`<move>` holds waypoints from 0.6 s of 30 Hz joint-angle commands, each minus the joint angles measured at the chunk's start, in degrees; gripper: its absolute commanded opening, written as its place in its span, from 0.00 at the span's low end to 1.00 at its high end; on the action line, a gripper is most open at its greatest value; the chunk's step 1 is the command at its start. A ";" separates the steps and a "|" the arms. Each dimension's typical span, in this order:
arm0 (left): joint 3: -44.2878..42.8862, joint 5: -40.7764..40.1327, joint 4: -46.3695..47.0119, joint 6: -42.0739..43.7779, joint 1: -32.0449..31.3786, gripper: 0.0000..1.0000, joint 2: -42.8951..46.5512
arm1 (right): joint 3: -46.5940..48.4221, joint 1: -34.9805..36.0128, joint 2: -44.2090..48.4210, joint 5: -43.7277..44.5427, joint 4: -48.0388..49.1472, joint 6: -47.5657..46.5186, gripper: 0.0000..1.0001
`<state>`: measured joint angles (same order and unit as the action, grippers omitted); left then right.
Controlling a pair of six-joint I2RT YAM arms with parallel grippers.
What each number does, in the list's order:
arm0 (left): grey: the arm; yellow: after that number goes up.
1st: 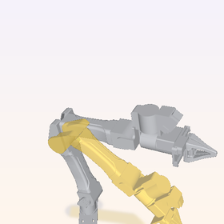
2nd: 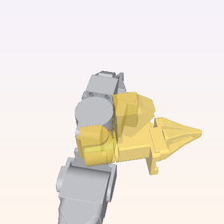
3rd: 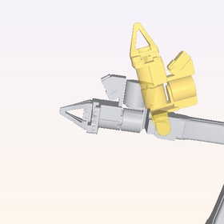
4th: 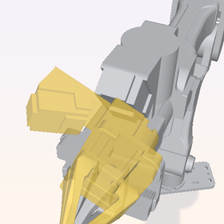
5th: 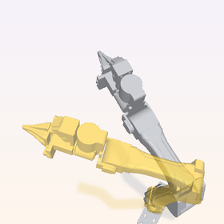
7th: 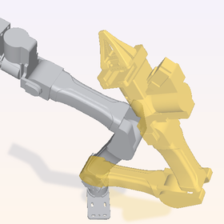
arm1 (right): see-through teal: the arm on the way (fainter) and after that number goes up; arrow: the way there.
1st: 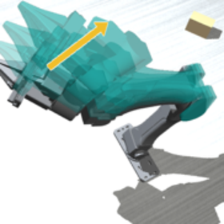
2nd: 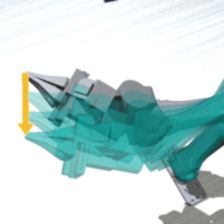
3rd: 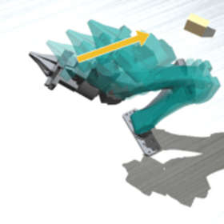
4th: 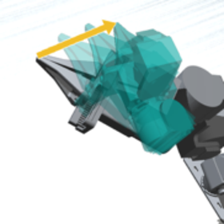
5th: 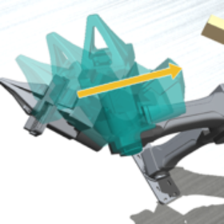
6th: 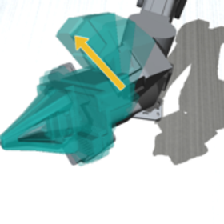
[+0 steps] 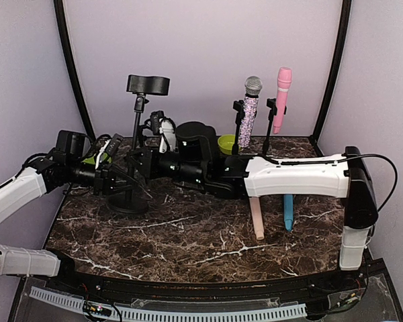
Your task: Remove the microphone from the stand
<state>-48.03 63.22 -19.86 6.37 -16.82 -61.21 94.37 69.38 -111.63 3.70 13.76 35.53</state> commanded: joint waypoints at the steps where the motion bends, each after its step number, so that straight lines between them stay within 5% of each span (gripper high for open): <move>1: -4.73 9.82 3.17 0.24 -0.65 0.00 0.09 | -4.75 -1.81 2.20 -15.93 15.66 4.36 0.00; 9: -4.56 17.18 4.03 -2.85 -0.64 0.00 0.03 | -8.30 -3.52 2.11 -38.21 35.03 11.10 0.00; 18: -4.65 18.37 5.44 -4.03 -0.61 0.00 0.29 | -7.88 -4.53 -0.86 -45.30 44.14 18.40 0.01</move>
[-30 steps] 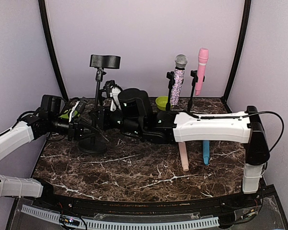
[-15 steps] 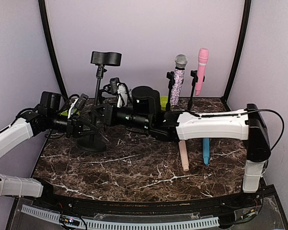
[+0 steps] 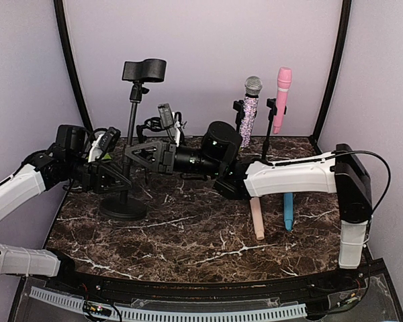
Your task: Remove the microphone from the stand
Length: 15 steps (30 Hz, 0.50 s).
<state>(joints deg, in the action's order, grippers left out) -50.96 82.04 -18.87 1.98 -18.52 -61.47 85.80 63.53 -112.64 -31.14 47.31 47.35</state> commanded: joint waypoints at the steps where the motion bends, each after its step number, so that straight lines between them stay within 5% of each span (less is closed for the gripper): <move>1: -1.75 -0.41 4.46 0.44 1.11 0.00 0.56 | 0.56 1.26 0.15 -10.64 10.77 6.73 0.08; 4: -1.94 -0.79 4.57 0.54 1.08 0.00 0.56 | -0.45 0.91 1.30 -7.44 8.36 5.05 0.37; 7: -2.31 -3.01 4.06 2.36 1.05 0.00 0.80 | -2.83 1.23 5.65 7.41 -3.27 -2.90 0.53; 10: -3.11 -7.86 1.11 6.39 1.16 0.00 0.87 | -3.67 3.77 9.65 23.09 -13.33 -11.76 0.59; 15: -4.28 -13.33 -0.69 10.49 1.24 0.00 0.23 | 8.61 8.75 6.21 39.07 -33.83 -20.38 0.59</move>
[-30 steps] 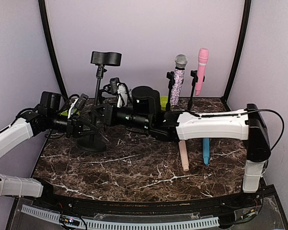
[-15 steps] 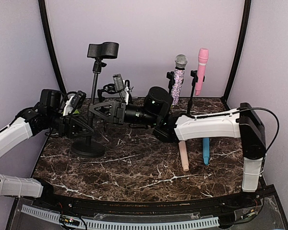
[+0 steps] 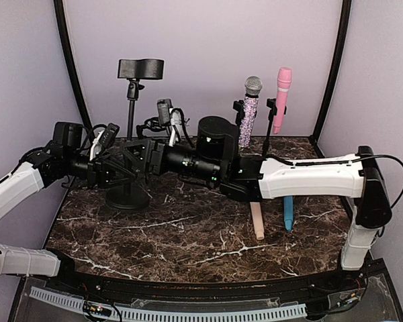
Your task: Remove the microphone from the stand
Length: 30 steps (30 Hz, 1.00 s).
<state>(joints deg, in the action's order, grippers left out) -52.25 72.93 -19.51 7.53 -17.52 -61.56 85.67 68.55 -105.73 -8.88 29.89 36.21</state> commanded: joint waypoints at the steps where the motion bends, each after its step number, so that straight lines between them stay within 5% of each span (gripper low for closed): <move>1: -3.09 -4.91 0.22 5.00 0.26 0.00 0.16 | 11.66 3.94 -2.11 18.59 -20.05 -9.01 0.59; 4: -3.32 -5.89 0.97 4.79 0.21 0.00 -0.04 | 16.97 4.38 -5.01 23.67 -27.74 -7.03 0.54; 16: -3.21 -6.00 1.70 4.16 0.33 0.00 0.20 | 18.65 5.50 -6.74 26.16 -27.21 -5.11 0.26; 20: -3.06 -5.71 1.82 4.06 0.37 0.00 0.45 | 11.45 5.47 -3.43 23.79 -16.28 -4.46 0.09; 26: -2.80 -2.72 2.73 2.63 0.34 0.00 0.65 | -2.72 4.07 2.05 11.32 7.71 -3.40 0.04; 30: -2.52 -2.62 2.34 2.77 0.37 0.00 0.74 | -3.46 3.74 2.79 11.44 7.46 -5.10 0.00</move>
<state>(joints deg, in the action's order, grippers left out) -53.95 68.12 -20.71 10.72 -19.05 -62.48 83.44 72.49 -107.02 6.24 28.80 30.92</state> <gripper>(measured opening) 0.172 0.215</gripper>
